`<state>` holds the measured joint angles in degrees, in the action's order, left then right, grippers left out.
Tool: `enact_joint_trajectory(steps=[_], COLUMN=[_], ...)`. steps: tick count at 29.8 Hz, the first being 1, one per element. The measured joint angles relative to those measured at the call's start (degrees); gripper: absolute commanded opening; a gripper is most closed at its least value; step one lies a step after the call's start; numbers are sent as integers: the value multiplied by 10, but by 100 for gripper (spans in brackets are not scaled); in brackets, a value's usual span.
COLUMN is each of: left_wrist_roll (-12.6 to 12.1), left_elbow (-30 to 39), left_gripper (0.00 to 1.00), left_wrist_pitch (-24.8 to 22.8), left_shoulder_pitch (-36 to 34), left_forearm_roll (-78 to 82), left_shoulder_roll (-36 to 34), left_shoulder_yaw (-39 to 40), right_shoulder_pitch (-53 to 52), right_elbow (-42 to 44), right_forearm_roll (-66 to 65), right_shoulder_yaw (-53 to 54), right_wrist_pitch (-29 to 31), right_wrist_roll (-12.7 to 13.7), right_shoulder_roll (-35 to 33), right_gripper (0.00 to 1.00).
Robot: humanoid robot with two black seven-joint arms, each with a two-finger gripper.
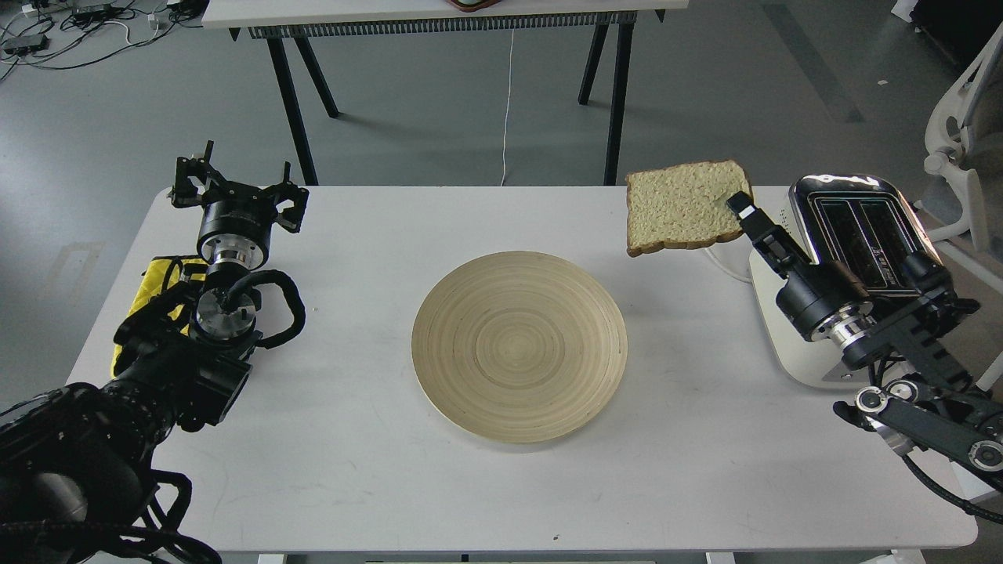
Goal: Put bread in toaster with right arm
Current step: 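Lift the bread slice up and over toward the toaster, then lower the bread slice into the toaster slot and release it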
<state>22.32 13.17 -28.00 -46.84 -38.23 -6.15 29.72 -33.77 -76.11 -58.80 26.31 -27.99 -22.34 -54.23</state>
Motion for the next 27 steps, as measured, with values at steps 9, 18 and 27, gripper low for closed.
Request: enact_joint_trajectory(steps=[9, 18, 27], left_wrist_roll=[0, 0, 0], left_elbow=[0, 0, 0], left_gripper=[100, 100, 100], left_wrist_pitch=[0, 0, 0], left_shoulder_pitch=[0, 0, 0], left_forearm_roll=[0, 0, 0], left_shoulder_roll=[0, 0, 0], left_shoulder_yaw=[0, 0, 0], right_shoulder_pitch=[-1, 3, 2], right_elbow=[7, 31, 48], right_forearm_roll=[-2, -7, -7], right_shoulder_yaw=[-9, -79, -98], right_wrist_pitch=[1, 8, 8], right_wrist_roll=[-35, -41, -41], right_shoulder_roll=[-175, -187, -170], right_gripper=[0, 0, 0])
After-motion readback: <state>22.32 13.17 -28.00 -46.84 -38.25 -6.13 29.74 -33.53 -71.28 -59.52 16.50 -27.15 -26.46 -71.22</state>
